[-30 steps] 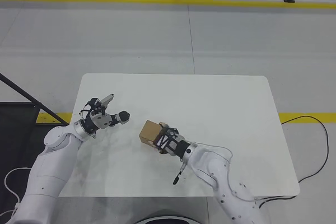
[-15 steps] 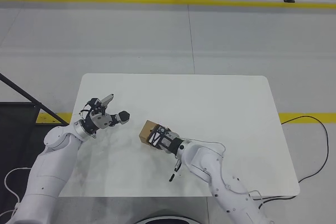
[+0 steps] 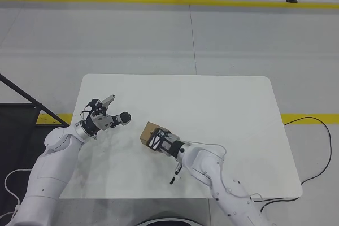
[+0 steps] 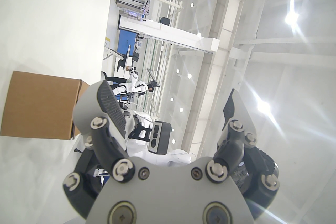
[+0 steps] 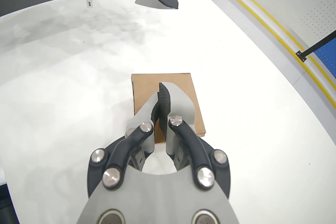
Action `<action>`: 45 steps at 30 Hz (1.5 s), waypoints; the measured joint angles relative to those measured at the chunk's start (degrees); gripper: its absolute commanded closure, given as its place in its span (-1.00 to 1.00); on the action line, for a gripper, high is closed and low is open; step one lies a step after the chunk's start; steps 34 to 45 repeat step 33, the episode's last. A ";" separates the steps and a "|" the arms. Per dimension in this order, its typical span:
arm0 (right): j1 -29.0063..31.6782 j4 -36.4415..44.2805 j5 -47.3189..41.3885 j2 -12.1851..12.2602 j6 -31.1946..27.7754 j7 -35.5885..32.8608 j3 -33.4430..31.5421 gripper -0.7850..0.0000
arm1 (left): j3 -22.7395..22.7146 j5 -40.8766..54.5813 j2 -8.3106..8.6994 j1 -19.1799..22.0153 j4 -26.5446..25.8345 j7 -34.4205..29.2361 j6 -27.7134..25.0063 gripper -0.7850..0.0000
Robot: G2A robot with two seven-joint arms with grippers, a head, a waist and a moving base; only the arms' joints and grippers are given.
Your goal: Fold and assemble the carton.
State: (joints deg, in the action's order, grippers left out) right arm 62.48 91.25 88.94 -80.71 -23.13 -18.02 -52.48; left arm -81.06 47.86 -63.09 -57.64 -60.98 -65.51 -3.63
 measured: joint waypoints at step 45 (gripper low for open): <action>18.47 17.67 1.88 5.11 -7.09 20.46 -17.97 -1.00 | 0.00 0.00 0.00 0.00 0.00 0.00 0.00 -1.00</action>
